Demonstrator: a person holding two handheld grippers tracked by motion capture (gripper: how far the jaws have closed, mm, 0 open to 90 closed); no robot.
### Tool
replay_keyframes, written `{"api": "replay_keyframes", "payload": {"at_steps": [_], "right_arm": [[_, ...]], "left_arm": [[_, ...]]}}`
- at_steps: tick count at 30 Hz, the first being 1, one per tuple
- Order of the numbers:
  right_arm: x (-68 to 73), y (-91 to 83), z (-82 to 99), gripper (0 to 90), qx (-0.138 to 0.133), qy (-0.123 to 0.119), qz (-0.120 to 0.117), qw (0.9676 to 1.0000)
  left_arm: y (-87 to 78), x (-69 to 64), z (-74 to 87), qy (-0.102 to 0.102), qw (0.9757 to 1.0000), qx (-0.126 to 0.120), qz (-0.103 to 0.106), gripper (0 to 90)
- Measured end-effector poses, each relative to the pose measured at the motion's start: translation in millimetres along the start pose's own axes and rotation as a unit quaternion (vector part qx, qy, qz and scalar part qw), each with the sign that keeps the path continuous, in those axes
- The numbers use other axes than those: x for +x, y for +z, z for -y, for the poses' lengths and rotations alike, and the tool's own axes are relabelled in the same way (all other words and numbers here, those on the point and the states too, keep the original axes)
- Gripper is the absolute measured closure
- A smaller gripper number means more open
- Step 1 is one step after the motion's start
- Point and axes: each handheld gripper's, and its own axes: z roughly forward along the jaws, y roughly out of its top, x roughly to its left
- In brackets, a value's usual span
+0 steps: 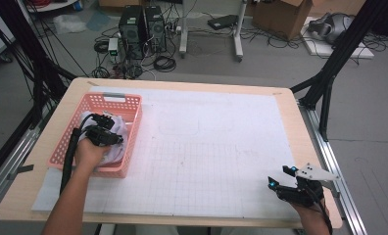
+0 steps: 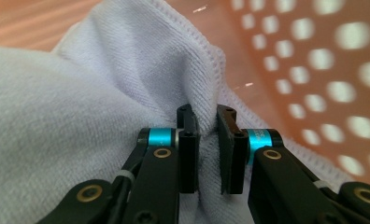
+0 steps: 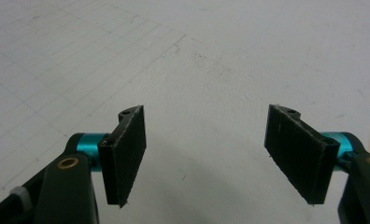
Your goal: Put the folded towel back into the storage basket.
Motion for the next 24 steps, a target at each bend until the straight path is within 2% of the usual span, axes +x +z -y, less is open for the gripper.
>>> {"api": "replay_keyframes", "payload": {"at_steps": [1, 2, 3, 4, 5, 6, 7, 8, 9, 10, 12, 13, 14, 15, 16, 17, 18, 19, 20, 21, 23, 24], "right_arm": [[0.3, 0.3, -0.2, 28.5, -0.001, 0.0, -0.001, 1.0], [0.3, 0.3, -0.2, 28.5, -0.001, 0.0, -0.001, 1.0], [1.3, 0.4, -0.6, 28.4, -0.001, -0.004, -0.001, 1.0], [1.3, 0.4, -0.6, 28.4, -0.001, -0.004, -0.001, 1.0], [1.5, 0.1, -0.5, 28.4, -0.001, -0.002, -0.001, 1.0], [1.3, -0.2, -0.3, 28.4, 0.0, -0.001, 0.0, 1.0], [0.6, -0.2, 0.1, 28.4, 0.0, -0.001, 0.0, 1.0], [0.6, -0.2, 0.1, 28.4, 0.0, -0.001, 0.0, 1.0], [-0.5, -0.3, 0.4, 28.4, -0.001, -0.001, 0.002, 1.0], [-0.5, -0.4, 0.5, 28.4, 0.0, 0.001, 0.003, 1.0], [-0.1, -0.4, 0.3, 28.4, 0.0, 0.0, 0.001, 1.0], [-0.1, -0.4, 0.3, 28.4, 0.0, 0.0, 0.001, 1.0], [0.3, -0.1, 0.3, 28.4, 0.0, -0.001, 0.001, 1.0], [0.1, 0.2, 0.3, 28.4, 0.0, -0.002, 0.0, 1.0], [0.1, 0.5, 0.4, 28.4, 0.0, -0.001, 0.0, 1.0], [0.4, 0.8, 0.5, 28.4, 0.001, -0.001, 0.001, 1.0], [0.5, 1.1, 0.5, 28.5, 0.0, -0.002, 0.0, 1.0], [0.5, 1.1, 0.5, 28.5, 0.0, -0.002, 0.0, 1.0], [0.6, 1.1, 0.6, 28.5, 0.001, -0.002, 0.0, 1.0], [1.2, 1.0, 0.7, 28.4, 0.002, 0.0, -0.002, 1.0], [1.1, 1.1, 0.9, 28.5, 0.003, -0.002, -0.002, 1.0], [1.2, 1.3, 1.1, 28.5, 0.003, -0.001, -0.002, 1.0]], "left_arm": [[-0.3, -0.2, 0.6, 0.012, 0.9998, -0.007, 0.016, 80.3], [-0.3, -0.2, 0.6, 0.012, 0.9998, -0.007, 0.016, 80.3], [-2.1, 0.3, 2.0, 0.037, 0.9981, -0.019, 0.046, 80.1], [-2.1, 0.3, 2.0, 0.037, 0.9981, -0.019, 0.046, 79.4], [-5.5, 2.5, 3.0, 0.048, 0.9962, -0.032, 0.065, 77.6], [-8.2, 6.3, 2.4, 0.023, 0.9967, -0.04, 0.066, 70.7], [-10.8, 9.9, 1.5, -0.005, 0.9976, -0.045, 0.052, 53.9], [-10.8, 9.9, 1.5, -0.005, 0.9976, -0.045, 0.052, 40.7], [-14.3, 13.8, 1.6, -0.028, 0.9975, -0.054, 0.036, 38.6], [-23.3, 22.6, 4.8, -0.054, 0.9951, -0.082, 0.01, 40.7], [-29.6, 31.1, 9.1, -0.08, 0.9916, -0.101, -0.003, 41.2], [-29.6, 31.1, 9.1, -0.08, 0.9916, -0.101, -0.003, 43.1], [-31.6, 39.2, 15.1, -0.106, 0.9894, -0.098, -0.02, 44.8], [-31.6, 39.2, 15.1, -0.106, 0.9894, -0.098, -0.02, 46.0], [-30.3, 44.3, 16.5, -0.134, 0.9868, -0.078, -0.047, 46.2], [-29.9, 46.0, 16.5, -0.144, 0.985, -0.074, -0.06, 47.7], [-28.5, 47.2, 16.5, -0.149, 0.9836, -0.068, -0.076, 49.1], [-28.5, 47.2, 16.5, -0.149, 0.9836, -0.068, -0.076, 48.8], [-25.5, 48.7, 17.0, -0.149, 0.9831, -0.061, -0.087, 48.8], [-16.9, 51.3, 18.4, -0.147, 0.9835, -0.037, -0.099, 47.4], [-13.6, 52.3, 19.5, -0.144, 0.9834, -0.027, -0.107, 46.7], [-10.7, 52.6, 20.3, -0.148, 0.9822, -0.027, -0.113, 46.5]]}}
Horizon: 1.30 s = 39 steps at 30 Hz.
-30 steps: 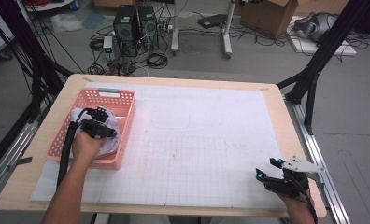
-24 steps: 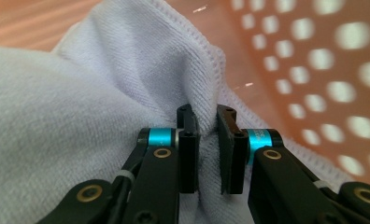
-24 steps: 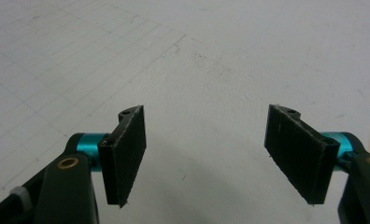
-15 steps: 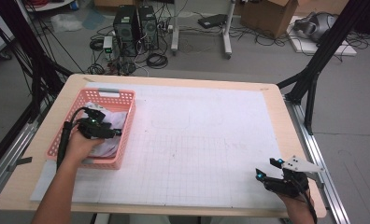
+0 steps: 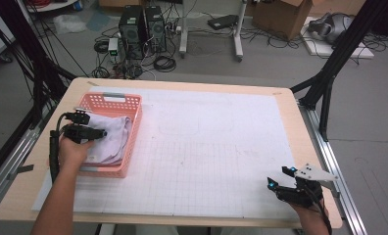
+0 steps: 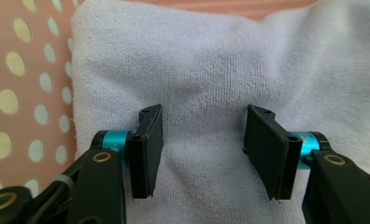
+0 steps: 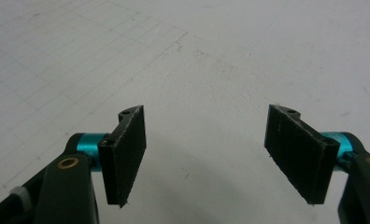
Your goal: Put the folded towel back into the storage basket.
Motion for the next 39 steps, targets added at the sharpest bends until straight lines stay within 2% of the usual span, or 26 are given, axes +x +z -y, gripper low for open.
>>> {"api": "replay_keyframes", "payload": {"at_steps": [1, 5, 6, 7, 8, 10, 11, 13, 14, 15, 16, 17, 18, 19, 20, 21, 22, 23, 25, 26, 28, 29, 32, 36, 38, 39], "right_arm": [[0.1, 0.1, 0.3, 28.5, 0.001, 0.003, 0.0, 1.0], [-0.9, 1.4, 0.9, 28.4, 0.001, 0.002, -0.001, 1.0], [-0.8, 1.2, 0.7, 28.5, 0.002, 0.001, -0.001, 1.0], [-0.5, 0.8, 0.4, 28.5, 0.001, 0.002, -0.001, 1.0], [-0.4, 0.2, 0.3, 28.5, 0.0, 0.002, -0.001, 1.0], [-0.4, -0.4, -0.1, 28.5, -0.002, 0.002, -0.002, 1.0], [-0.3, -0.5, -0.1, 28.5, -0.002, 0.002, -0.002, 1.0], [0.1, -0.2, -0.5, 28.5, -0.004, 0.002, -0.003, 1.0], [0.6, -0.2, -0.9, 28.5, -0.006, 0.002, -0.004, 1.0], [1.2, -0.6, -1.4, 28.5, -0.006, 0.003, -0.005, 1.0], [1.3, -0.7, -1.9, 28.4, -0.01, 0.002, -0.006, 0.9999], [1.5, -1.0, -2.1, 28.4, -0.013, 0.004, -0.008, 0.9999], [1.5, -1.0, -2.1, 28.4, -0.013, 0.004, -0.008, 0.9999], [1.4, -1.1, -2.4, 28.4, -0.017, 0.007, -0.009, 0.9998], [1.4, -1.1, -2.4, 28.4, -0.017, 0.007, -0.009, 0.9998], [1.5, -1.1, -2.4, 28.4, -0.019, 0.007, -0.009, 0.9998], [1.6, -1.0, -2.4, 28.4, -0.02, 0.007, -0.009, 0.9997], [1.6, -1.0, -2.4, 28.4, -0.02, 0.007, -0.009, 0.9997], [2.3, -1.5, -2.7, 28.4, -0.022, 0.006, -0.01, 0.9997], [2.3, -1.5, -2.7, 28.4, -0.022, 0.006, -0.01, 0.9997], [2.2, -1.6, -2.9, 28.4, -0.025, 0.003, -0.01, 0.9996], [2.9, -1.7, -3.2, 28.3, -0.026, 0.005, -0.01, 0.9996], [4.4, -2.7, -3.4, 28.3, -0.026, 0.004, -0.012, 0.9996], [4.6, -4.4, -3.5, 28.2, -0.032, 0.002, -0.012, 0.9994], [3.8, -6.1, -3.3, 27.6, -0.037, 0.005, -0.012, 0.9992], [3.6, -6.4, -3.1, 27.5, -0.039, 0.009, -0.013, 0.9991]], "left_arm": [[2.0, 0.0, -0.3, 0.001, 1.0, 0.001, -0.009, 46.3], [0.1, 0.5, -0.9, -0.002, 0.9999, -0.004, -0.016, 45.0], [-2.9, 0.8, -1.1, -0.009, 0.9997, -0.018, -0.013, 44.7], [-7.8, 1.9, -1.3, -0.012, 0.9991, -0.041, -0.002, 44.0], [-13.7, 2.9, -1.3, -0.016, 0.9974, -0.069, 0.016, 42.9], [-27.0, 5.2, -0.7, -0.035, 0.9906, -0.125, 0.044, 42.4], [-33.4, 6.3, -0.2, -0.046, 0.9855, -0.151, 0.06, 40.7], [-46.7, 7.0, 1.5, -0.049, 0.9751, -0.199, 0.085, 38.3], [-46.7, 7.0, 1.5, -0.049, 0.9751, -0.199, 0.085, 36.9], [-57.3, 4.9, 5.5, -0.041, 0.9644, -0.242, 0.098, 35.1], [-57.3, 4.9, 5.5, -0.041, 0.9644, -0.242, 0.098, 32.6], [-61.6, 3.0, 7.5, -0.043, 0.9609, -0.254, 0.102, 28.4], [-65.0, 1.9, 10.0, -0.036, 0.9589, -0.26, 0.107, 28.4], [-67.4, -0.5, 12.6, -0.032, 0.9565, -0.268, 0.111, 20.8], [-69.6, -2.2, 15.7, -0.023, 0.9546, -0.273, 0.117, 20.8], [-71.7, -3.9, 18.9, -0.016, 0.9516, -0.281, 0.125, 21.2], [-76.2, -8.2, 25.5, -0.012, 0.9445, -0.3, 0.132, 21.0], [-76.2, -8.2, 25.5, -0.012, 0.9445, -0.3, 0.132, 21.1], [-81.5, -12.6, 31.5, -0.002, 0.9388, -0.315, 0.139, 22.8], [-84.7, -15.1, 34.6, 0.001, 0.9356, -0.324, 0.14, 22.8], [-90.8, -20.5, 40.7, 0.006, 0.9272, -0.342, 0.152, 23.4], [-93.9, -23.0, 43.6, 0.01, 0.9253, -0.347, 0.153, 23.7], [-102.6, -27.9, 52.0, 0.012, 0.9155, -0.364, 0.171, 23.6], [-113.8, -32.3, 67.6, 0.017, 0.9064, -0.378, 0.189, 23.7], [-117.8, -33.9, 75.8, 0.023, 0.9051, -0.376, 0.197, 23.8], [-119.5, -35.3, 79.5, 0.024, 0.9035, -0.378, 0.201, 23.8]]}}
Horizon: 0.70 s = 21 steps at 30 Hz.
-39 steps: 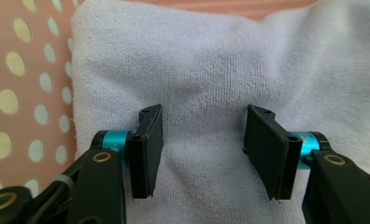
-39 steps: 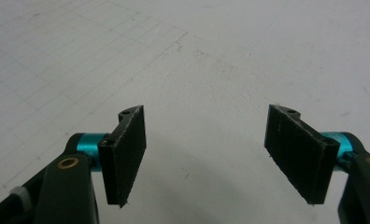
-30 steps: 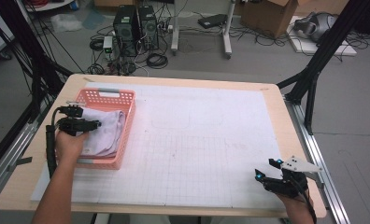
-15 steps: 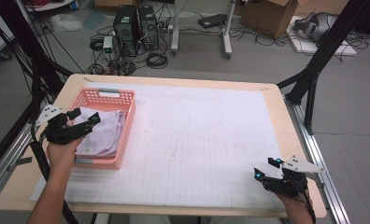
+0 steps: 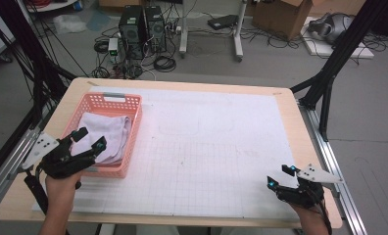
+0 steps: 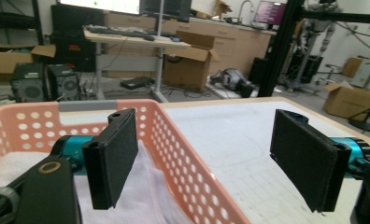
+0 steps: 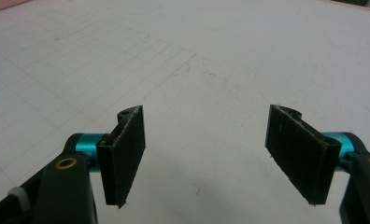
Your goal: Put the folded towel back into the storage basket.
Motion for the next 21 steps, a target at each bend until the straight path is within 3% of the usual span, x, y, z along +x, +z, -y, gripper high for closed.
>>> {"api": "replay_keyframes", "payload": {"at_steps": [9, 12, 21], "right_arm": [[1.6, -2.6, 0.5, 27.3, -0.009, -0.001, -0.001, 1.0], [-0.1, -5.5, 1.9, 26.1, -0.016, -0.006, 0.001, 0.9999], [0.4, -6.2, 2.1, 23.4, -0.029, -0.008, -0.001, 0.9995]], "left_arm": [[-13.2, -31.5, 15.7, 0.008, 0.9989, -0.008, 0.047, 24.5], [-10.2, -42.3, 18.9, 0.023, 0.9981, 0.004, 0.056, 24.3], [6.3, -80.5, 36.6, 0.028, 0.9946, 0.02, 0.098, 24.2]]}}
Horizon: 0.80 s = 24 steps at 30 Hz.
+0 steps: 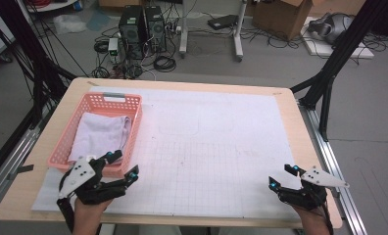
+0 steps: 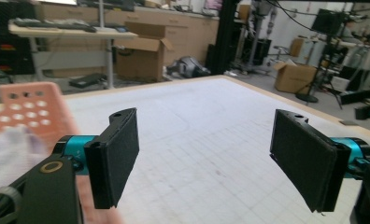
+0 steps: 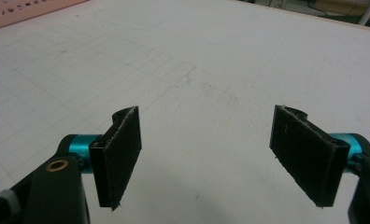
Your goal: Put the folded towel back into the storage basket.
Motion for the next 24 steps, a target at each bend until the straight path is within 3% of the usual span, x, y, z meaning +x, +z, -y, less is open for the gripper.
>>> {"api": "replay_keyframes", "payload": {"at_steps": [6, 14, 24], "right_arm": [[-1.0, -0.4, 0.7, 21.8, -0.002, 0.0, -0.002, 1.0], [-1.7, -4.6, 0.6, 21.0, -0.006, -0.001, 0.001, 1.0], [2.9, -5.3, 0.5, 20.9, -0.003, -0.005, -0.003, 1.0]], "left_arm": [[21.9, -18.3, 7.6, 0.001, 0.9995, 0.015, 0.027, 24.2], [43.9, -38.2, 14.1, 0.011, 0.9984, 0.032, 0.046, 24.3], [53.8, -50.9, 28.1, 0.018, 0.9973, 0.046, 0.054, 24.3]]}}
